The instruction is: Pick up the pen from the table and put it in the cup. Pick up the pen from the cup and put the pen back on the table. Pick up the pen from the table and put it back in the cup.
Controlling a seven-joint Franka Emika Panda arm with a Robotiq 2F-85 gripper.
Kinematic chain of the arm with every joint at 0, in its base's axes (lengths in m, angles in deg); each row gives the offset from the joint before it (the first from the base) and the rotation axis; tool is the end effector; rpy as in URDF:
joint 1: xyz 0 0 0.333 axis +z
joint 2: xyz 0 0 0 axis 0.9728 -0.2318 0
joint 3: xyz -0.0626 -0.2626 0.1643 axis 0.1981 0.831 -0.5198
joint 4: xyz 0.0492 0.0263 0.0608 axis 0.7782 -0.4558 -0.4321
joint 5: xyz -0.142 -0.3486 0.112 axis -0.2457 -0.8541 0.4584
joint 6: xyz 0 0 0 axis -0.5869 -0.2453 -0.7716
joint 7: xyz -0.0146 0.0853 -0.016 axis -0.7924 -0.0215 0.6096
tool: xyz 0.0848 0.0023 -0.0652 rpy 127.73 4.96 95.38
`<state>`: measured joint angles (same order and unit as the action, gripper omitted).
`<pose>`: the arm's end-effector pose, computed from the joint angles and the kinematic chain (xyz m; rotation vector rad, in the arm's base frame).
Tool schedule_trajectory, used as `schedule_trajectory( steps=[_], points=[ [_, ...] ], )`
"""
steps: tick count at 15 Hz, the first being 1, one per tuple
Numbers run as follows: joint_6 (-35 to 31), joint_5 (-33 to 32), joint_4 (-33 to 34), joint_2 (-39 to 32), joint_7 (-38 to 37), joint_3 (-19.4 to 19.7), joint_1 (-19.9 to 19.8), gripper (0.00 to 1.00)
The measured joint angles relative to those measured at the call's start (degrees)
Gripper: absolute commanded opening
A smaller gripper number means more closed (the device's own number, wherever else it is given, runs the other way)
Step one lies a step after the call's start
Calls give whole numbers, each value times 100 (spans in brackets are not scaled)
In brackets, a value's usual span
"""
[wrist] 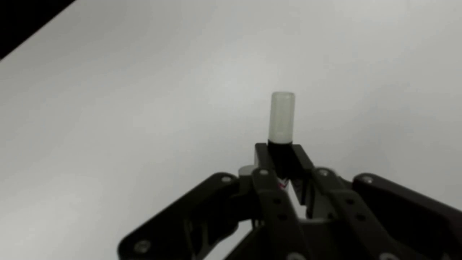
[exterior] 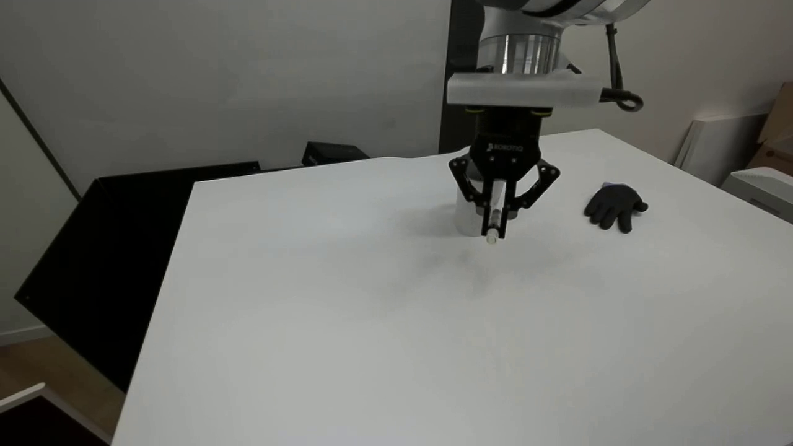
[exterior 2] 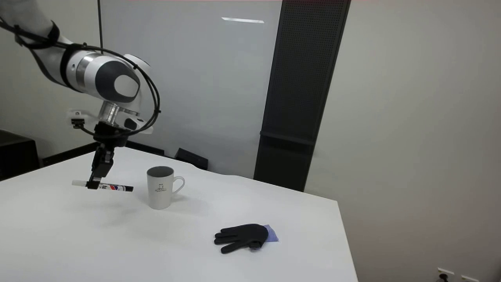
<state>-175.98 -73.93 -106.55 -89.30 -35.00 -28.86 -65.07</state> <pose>0.6125 0.1249 0.2375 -2.8449 1.0535 0.5467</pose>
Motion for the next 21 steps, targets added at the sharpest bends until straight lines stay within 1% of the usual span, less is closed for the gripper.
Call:
schedule_trajectory(
  steps=[3,8,15,21],
  points=[
    [304,580,377,-78,-224,-50,-223,7],
    [345,1385,846,-240,-455,-120,-570,7],
    [341,1906,1435,-525,-748,-177,-787,7],
    [275,2537,1630,-850,-867,-177,-1044,7]
  ],
)
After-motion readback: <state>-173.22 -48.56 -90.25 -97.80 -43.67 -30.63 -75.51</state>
